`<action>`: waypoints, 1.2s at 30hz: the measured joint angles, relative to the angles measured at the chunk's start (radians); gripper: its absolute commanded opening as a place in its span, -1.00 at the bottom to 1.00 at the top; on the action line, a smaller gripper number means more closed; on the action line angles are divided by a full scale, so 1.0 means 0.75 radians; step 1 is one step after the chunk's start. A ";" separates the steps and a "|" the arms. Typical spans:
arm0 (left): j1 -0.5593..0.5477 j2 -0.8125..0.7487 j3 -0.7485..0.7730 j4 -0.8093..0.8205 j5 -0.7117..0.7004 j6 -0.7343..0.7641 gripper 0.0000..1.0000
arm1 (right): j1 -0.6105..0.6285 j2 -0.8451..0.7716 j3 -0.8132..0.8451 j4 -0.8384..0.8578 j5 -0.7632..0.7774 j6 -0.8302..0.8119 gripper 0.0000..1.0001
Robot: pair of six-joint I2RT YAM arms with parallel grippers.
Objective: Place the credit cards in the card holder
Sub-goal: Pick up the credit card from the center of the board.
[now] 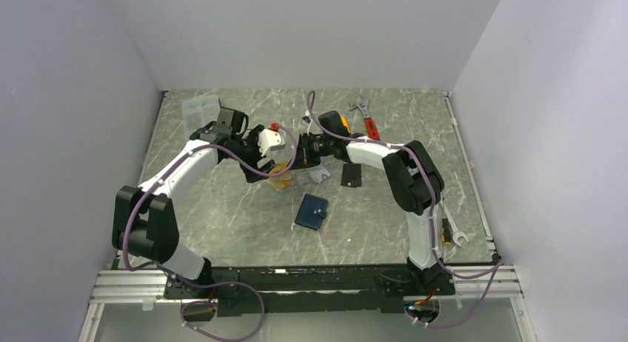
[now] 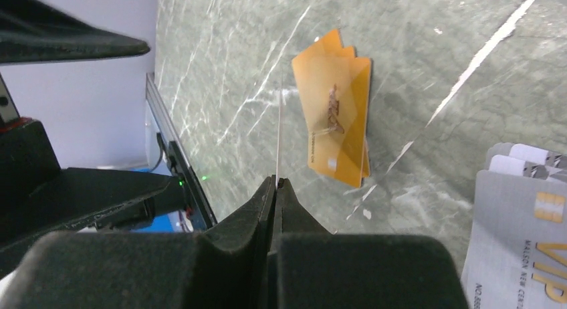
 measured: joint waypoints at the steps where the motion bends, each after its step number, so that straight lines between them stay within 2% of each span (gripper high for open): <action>1: -0.001 0.008 0.016 -0.029 0.025 -0.001 0.99 | 0.001 -0.012 0.000 -0.016 -0.010 -0.020 -1.00; 13: 0.081 0.038 0.176 -0.269 0.336 0.036 0.98 | 0.102 -0.261 0.009 -0.308 -0.106 -0.337 -1.00; 20: 0.128 0.107 0.373 -0.641 0.612 0.203 0.79 | 0.183 -0.381 -0.001 -0.367 -0.102 -0.406 -1.00; 24: 0.128 0.114 0.362 -0.788 0.695 0.262 0.71 | 0.184 -0.447 -0.003 -0.409 -0.083 -0.436 -1.00; 28: 0.127 0.095 0.317 -0.866 0.752 0.277 0.74 | 0.186 -0.502 0.008 -0.476 -0.065 -0.483 -1.00; 32: 0.120 0.059 0.308 -0.893 0.776 0.277 0.56 | 0.203 -0.508 0.060 -0.543 -0.042 -0.521 -1.00; 36: 0.103 -0.009 0.274 -0.885 0.786 0.251 0.14 | 0.238 -0.508 0.130 -0.602 -0.021 -0.558 -1.00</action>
